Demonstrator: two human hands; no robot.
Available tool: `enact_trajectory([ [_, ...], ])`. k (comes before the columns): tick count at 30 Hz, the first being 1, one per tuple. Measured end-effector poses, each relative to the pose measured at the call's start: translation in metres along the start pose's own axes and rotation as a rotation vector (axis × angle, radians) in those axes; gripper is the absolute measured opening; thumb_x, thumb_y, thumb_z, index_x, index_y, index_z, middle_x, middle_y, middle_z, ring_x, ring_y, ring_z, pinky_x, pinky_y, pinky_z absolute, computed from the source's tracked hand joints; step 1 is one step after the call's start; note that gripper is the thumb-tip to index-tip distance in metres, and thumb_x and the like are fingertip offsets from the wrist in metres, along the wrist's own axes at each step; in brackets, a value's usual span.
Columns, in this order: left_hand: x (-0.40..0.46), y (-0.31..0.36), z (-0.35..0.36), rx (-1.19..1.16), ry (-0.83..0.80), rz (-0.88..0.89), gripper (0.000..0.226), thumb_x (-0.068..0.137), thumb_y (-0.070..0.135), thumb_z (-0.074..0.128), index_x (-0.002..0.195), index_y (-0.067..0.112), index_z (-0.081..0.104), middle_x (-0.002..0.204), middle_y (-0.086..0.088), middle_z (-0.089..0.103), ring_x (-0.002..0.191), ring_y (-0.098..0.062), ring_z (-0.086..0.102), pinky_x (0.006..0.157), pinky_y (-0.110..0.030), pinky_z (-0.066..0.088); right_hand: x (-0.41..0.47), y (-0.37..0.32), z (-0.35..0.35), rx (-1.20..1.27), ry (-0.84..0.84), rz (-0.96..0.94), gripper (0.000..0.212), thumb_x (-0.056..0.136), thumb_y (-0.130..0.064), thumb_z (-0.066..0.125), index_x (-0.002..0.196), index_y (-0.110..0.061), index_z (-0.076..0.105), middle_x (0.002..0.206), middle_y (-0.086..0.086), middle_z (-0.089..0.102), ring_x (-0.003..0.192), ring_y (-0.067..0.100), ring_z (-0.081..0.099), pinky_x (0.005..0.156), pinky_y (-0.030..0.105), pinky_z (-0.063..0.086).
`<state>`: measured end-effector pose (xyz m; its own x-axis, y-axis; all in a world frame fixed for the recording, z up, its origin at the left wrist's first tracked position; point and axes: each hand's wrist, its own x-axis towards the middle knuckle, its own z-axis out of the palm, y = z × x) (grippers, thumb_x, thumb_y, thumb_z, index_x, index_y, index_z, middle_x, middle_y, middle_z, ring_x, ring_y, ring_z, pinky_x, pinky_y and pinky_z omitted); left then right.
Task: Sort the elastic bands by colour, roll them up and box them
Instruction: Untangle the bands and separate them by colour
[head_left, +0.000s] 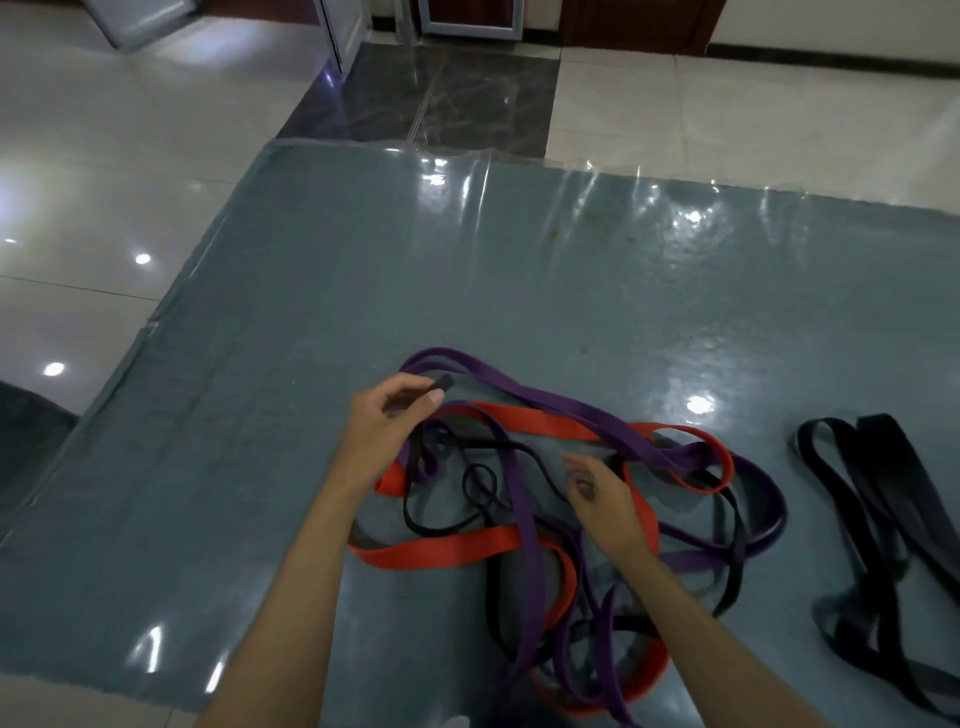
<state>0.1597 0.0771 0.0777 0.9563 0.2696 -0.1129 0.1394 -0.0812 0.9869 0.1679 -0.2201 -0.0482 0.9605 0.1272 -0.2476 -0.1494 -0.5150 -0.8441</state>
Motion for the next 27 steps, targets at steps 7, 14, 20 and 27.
enact_trajectory([
  [7, -0.021, 0.026, 0.063, 0.109, -0.395, 0.117, 0.016, 0.093, 0.018, 0.08, 0.109, 0.019, 0.081, 0.109, 0.003, 0.076, 0.106, -0.013, 0.073, 0.098, -0.031, 0.054, -0.01, -0.08, 0.019, 0.243, -0.293, -0.284, 0.104, 0.084, -0.027, 0.089, 0.163, -0.039, 0.023, 0.165, -0.005, 0.039, 0.154, 0.011, 0.036, 0.122, 0.02, 0.032],
  [14, -0.023, 0.029, 0.066, 0.189, -0.015, 0.273, 0.014, 0.095, 0.007, 0.072, 0.107, 0.016, 0.072, 0.113, -0.001, 0.065, 0.111, -0.014, 0.065, 0.102, -0.044, 0.052, 0.0, -0.125, -0.006, 0.584, 0.151, -0.076, 0.021, 0.109, -0.014, 0.056, 0.094, -0.009, 0.07, 0.086, 0.014, 0.079, 0.072, 0.024, 0.077, 0.061, 0.034, 0.062],
  [20, -0.025, -0.029, 0.056, 0.362, -0.593, 0.01, 0.129, 0.076, 0.023, 0.095, 0.166, 0.036, 0.004, 0.171, 0.02, 0.002, 0.155, 0.006, 0.008, 0.127, -0.027, 0.016, -0.011, -0.144, -0.061, 0.962, 0.198, 0.007, 0.019, 0.108, -0.02, 0.055, 0.093, -0.013, 0.063, 0.095, 0.008, 0.078, 0.059, 0.023, 0.074, 0.048, 0.031, 0.058],
  [27, -0.021, -0.039, 0.12, 0.414, -0.478, 0.129, 0.117, 0.077, 0.026, 0.094, 0.166, 0.018, 0.018, 0.171, -0.004, 0.022, 0.156, -0.023, 0.028, 0.127, -0.045, 0.028, -0.044, -0.17, -0.085, 1.064, -0.017, -0.122, 0.02, 0.109, -0.02, 0.051, 0.093, -0.015, 0.062, 0.123, 0.018, 0.075, 0.059, 0.019, 0.072, 0.049, 0.026, 0.055],
])
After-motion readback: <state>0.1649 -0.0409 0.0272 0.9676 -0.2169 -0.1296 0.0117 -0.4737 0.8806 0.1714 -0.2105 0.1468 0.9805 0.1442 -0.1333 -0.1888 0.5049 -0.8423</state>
